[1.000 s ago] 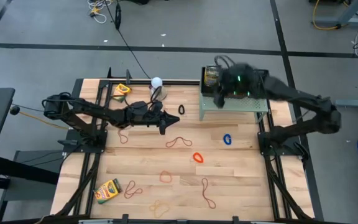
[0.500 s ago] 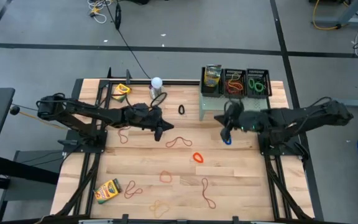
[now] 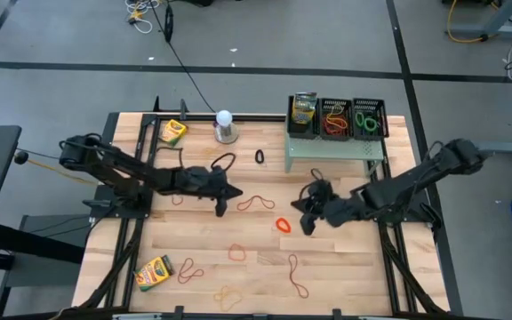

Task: Pick & Place Office Desk Supplies
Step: Put the orange spring keychain into the right basket on the shelf

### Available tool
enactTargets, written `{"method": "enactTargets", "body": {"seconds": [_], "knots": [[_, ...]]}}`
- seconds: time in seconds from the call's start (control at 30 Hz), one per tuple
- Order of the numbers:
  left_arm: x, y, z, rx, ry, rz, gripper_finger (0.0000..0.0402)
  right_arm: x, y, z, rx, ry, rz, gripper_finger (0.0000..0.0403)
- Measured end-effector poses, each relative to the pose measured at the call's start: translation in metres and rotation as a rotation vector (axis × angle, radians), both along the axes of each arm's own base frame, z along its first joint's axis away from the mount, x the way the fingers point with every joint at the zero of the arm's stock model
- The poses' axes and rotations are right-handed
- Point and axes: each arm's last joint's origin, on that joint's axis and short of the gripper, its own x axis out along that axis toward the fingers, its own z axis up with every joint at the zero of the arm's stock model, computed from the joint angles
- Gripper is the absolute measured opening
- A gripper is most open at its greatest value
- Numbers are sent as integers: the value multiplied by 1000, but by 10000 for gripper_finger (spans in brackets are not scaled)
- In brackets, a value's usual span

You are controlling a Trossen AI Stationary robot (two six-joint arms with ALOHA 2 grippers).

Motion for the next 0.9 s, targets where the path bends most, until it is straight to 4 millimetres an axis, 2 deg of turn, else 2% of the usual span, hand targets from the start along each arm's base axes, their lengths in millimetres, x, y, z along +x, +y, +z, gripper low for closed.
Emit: {"method": "enactTargets", "body": {"seconds": [0.07,0.2,0.37,0.57,0.7,0.9], "knots": [[-5,-3,-9,-21,-31,3,8,6,5,-13,51,42,-20,6],[-9,-9,-15,-18,-69,-25,8,19,11,-44,116,166,-25,17],[-7,-20,-10,29,-108,-160,8,39,16,-77,250,333,31,68],[-8,-28,-11,27,-97,-220,7,61,20,-102,244,443,-12,127],[-9,-29,-12,38,-86,-201,7,67,15,-116,213,504,-103,130],[-9,-29,-13,39,-79,-187,7,72,9,-128,208,510,-194,113]]}}
